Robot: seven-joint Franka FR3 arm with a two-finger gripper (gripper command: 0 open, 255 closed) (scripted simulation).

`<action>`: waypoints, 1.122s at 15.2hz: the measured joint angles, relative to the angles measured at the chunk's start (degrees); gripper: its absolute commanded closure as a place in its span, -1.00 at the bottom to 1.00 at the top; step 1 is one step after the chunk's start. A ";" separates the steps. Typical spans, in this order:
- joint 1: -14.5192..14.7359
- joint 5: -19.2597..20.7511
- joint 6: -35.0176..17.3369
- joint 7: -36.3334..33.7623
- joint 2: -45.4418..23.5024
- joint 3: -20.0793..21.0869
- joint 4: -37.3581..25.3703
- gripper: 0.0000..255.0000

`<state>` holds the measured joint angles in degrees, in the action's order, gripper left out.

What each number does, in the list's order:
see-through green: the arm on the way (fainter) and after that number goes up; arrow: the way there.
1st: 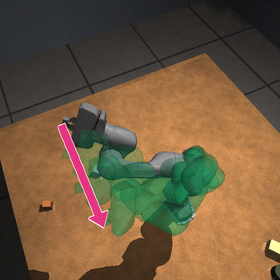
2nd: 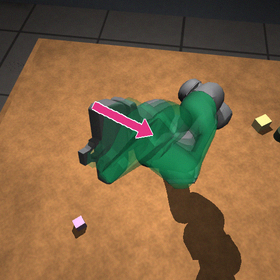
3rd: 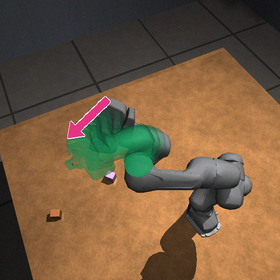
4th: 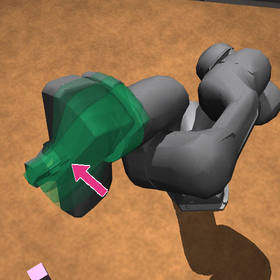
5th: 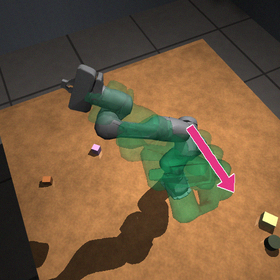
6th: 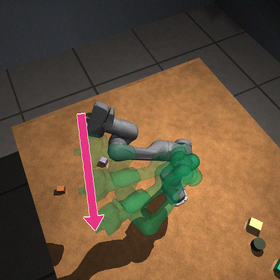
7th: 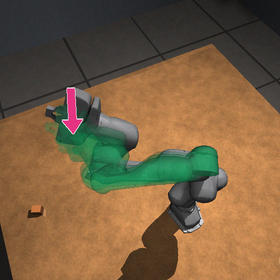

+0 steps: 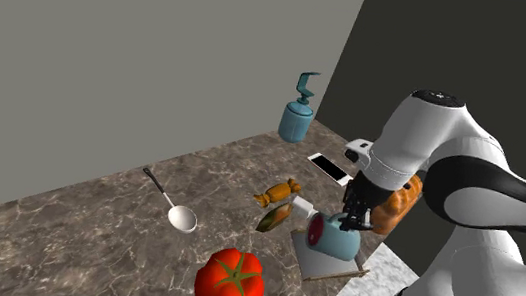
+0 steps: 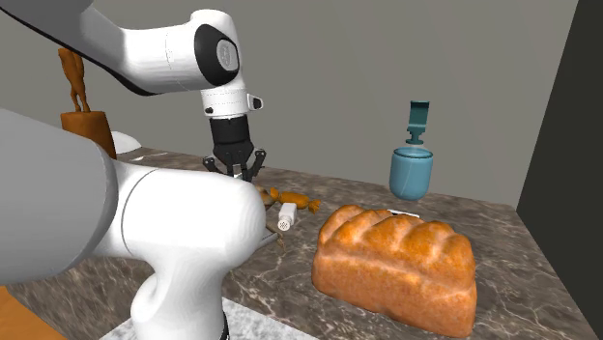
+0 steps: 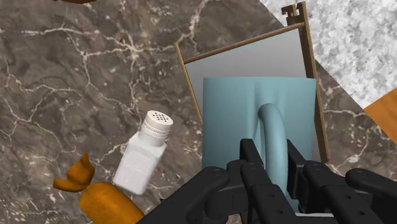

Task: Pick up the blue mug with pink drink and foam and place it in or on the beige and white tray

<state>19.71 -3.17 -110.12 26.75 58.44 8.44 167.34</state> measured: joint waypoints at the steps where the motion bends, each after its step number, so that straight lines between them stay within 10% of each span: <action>1: 0.02 -0.07 -0.32 -0.16 -1.02 0.17 -0.28 1.00; 3: -0.06 0.18 -0.63 0.08 -0.33 -0.18 -0.16 1.00; 4: 0.26 -0.06 -0.27 -0.27 -0.09 0.10 0.28 -1.00; 17: -0.19 0.61 11.30 -0.04 -0.30 -0.50 -6.03 -1.00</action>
<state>19.52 -2.56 -98.82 26.70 58.14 7.94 161.31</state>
